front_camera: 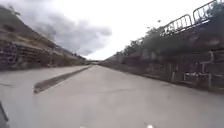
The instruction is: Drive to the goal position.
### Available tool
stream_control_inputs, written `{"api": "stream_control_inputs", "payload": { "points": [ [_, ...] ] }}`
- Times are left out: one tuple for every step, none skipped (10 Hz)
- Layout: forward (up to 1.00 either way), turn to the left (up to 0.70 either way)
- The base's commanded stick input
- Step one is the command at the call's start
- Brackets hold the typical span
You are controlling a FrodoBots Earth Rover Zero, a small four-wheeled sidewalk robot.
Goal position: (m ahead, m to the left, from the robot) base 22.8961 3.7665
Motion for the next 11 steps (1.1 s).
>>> {"api": "stream_control_inputs", "payload": {
  "points": [
    [0.7,0.0],
    [0.7,0.0],
    [0.7,0.0],
    [0.7,0.0],
    [0.7,0.0],
    [0.7,0.0],
    [0.7,0.0],
    [0.7,0.0],
    [0.7,0.0],
    [0.7,0.0],
    [0.7,0.0]
  ]
}}
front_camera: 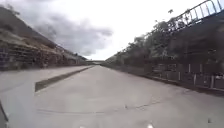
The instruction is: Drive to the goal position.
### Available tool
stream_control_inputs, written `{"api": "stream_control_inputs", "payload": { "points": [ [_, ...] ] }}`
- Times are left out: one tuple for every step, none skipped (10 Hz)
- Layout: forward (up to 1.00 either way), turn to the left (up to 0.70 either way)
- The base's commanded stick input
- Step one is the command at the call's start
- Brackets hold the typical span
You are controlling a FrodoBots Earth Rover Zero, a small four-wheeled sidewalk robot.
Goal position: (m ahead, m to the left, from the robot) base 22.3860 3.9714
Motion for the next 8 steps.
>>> {"api": "stream_control_inputs", "payload": {
  "points": [
    [0.7,0.0],
    [0.7,0.0],
    [0.7,0.0],
    [0.7,0.0],
    [0.7,0.0],
    [0.7,0.0],
    [0.7,0.0],
    [0.7,0.0]
  ]
}}
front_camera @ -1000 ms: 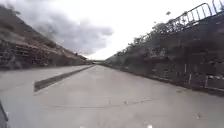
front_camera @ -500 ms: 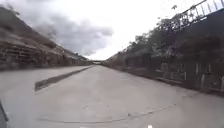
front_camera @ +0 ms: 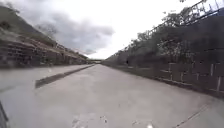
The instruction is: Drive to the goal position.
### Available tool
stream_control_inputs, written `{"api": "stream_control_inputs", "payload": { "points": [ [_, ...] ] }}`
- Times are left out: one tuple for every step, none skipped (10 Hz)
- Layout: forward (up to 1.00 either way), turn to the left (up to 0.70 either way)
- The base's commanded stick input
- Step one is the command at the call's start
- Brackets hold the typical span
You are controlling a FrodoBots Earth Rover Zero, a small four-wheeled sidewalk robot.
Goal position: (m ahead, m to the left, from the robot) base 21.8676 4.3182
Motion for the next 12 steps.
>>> {"api": "stream_control_inputs", "payload": {
  "points": [
    [0.7,0.0],
    [0.7,0.0],
    [0.7,0.0],
    [0.7,0.0],
    [0.7,0.0],
    [0.7,0.0],
    [0.7,0.0],
    [0.7,0.0],
    [0.7,0.0],
    [0.7,0.0],
    [0.7,0.0],
    [0.7,0.0]
  ]
}}
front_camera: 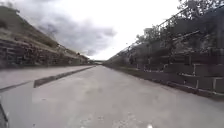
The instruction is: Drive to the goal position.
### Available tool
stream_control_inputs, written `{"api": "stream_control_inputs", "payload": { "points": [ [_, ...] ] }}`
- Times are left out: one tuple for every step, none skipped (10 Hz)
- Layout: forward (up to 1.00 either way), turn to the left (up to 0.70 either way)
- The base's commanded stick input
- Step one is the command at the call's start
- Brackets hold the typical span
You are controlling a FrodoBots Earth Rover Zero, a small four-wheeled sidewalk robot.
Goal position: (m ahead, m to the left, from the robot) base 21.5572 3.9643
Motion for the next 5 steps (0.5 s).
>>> {"api": "stream_control_inputs", "payload": {
  "points": [
    [0.7,0.0],
    [0.7,0.0],
    [0.7,0.0],
    [0.7,0.0],
    [0.7,0.0]
  ]
}}
